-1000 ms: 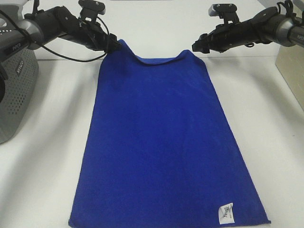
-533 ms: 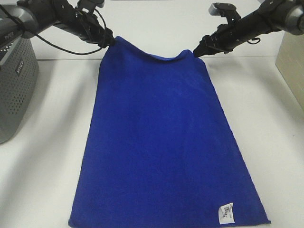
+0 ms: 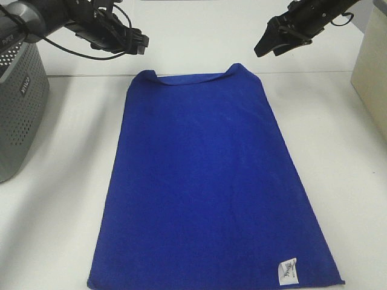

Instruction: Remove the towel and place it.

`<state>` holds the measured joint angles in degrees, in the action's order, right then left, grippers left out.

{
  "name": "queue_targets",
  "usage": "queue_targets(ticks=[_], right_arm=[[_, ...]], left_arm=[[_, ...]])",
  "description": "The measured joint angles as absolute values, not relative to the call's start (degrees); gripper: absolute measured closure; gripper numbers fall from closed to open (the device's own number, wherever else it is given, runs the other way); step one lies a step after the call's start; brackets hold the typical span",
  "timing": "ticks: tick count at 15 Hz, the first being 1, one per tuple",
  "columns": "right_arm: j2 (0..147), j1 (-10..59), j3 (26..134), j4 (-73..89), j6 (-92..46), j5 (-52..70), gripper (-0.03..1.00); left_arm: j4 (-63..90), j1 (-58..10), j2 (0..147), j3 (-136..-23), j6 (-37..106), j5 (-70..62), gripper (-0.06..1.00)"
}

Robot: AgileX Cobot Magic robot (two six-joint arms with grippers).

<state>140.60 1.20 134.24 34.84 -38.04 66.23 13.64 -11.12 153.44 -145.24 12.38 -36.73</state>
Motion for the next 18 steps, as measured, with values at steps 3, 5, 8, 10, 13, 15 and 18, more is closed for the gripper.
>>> queue_targets(ticks=[3,5,8,10,13,15,18], right_arm=[[134.8,1.3,134.2,27.7,-30.3,69.2,0.18],[130.1,1.3,134.2,22.8,-22.6,69.5,0.16],[121.5,1.2,134.2,14.6,-13.2,69.6,0.15],[117.2,-0.6,134.2,13.1,-8.9,69.6,0.15],[111.7,-4.2,132.1,11.8,-6.5,69.6,0.16],[104.6,-4.2,124.5,10.3,-7.7,69.6,0.17],[90.3,-4.1,106.1,11.1,-8.9,69.6,0.18]], left_arm=[[10.8,-11.1,147.3,-145.2,11.5,-50.7,0.23],[8.7,-11.1,142.3,-145.2,9.3,-59.9,0.16],[3.8,-10.5,135.0,-145.2,7.0,-68.8,0.14],[0.0,-8.1,131.0,-145.3,3.8,-69.2,0.14],[1.0,-2.7,126.9,-145.1,0.3,-69.3,0.14],[2.5,-1.8,122.8,-140.9,0.0,-69.4,0.14],[2.7,-2.1,111.5,-125.4,0.0,-69.5,0.14]])
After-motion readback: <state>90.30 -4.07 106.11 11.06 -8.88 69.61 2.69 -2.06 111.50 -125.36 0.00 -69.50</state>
